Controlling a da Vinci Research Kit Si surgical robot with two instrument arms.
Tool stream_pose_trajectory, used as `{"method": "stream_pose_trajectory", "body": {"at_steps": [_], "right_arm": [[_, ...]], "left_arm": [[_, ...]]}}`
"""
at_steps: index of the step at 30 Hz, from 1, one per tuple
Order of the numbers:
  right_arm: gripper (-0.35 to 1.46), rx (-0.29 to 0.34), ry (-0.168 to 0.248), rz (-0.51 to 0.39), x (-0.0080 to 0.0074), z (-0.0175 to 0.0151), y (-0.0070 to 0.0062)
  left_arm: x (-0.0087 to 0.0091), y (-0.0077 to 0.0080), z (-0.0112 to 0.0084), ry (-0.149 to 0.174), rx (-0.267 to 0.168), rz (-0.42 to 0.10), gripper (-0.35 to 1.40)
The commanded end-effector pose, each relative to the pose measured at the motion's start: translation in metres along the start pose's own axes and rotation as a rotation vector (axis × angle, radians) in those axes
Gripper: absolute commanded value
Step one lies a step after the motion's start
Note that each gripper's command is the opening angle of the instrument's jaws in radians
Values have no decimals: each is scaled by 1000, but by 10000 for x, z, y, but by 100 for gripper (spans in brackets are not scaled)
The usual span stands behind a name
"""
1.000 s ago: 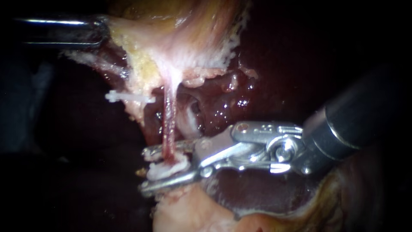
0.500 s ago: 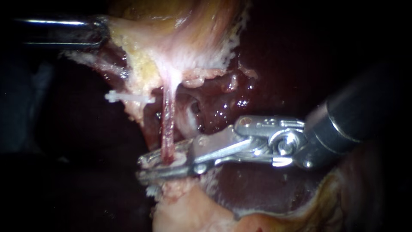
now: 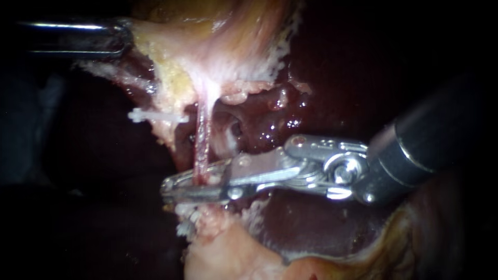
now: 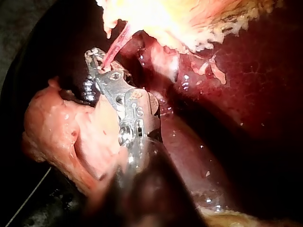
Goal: Clipping second clip right tube
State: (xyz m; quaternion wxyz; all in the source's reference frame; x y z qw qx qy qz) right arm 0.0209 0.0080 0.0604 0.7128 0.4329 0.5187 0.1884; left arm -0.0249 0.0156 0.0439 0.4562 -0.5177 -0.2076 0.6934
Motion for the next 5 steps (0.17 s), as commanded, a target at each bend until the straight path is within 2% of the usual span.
{"method": "stream_pose_trajectory", "body": {"at_steps": [1,5], "right_arm": [[-35,-2,-1,0,-2,0,1],[-35,-2,-2,-1,-2,-1,1]], "left_arm": [[0,0,0,0,0,0,-35],[0,-1,0,0,-1,0,-35]]}}
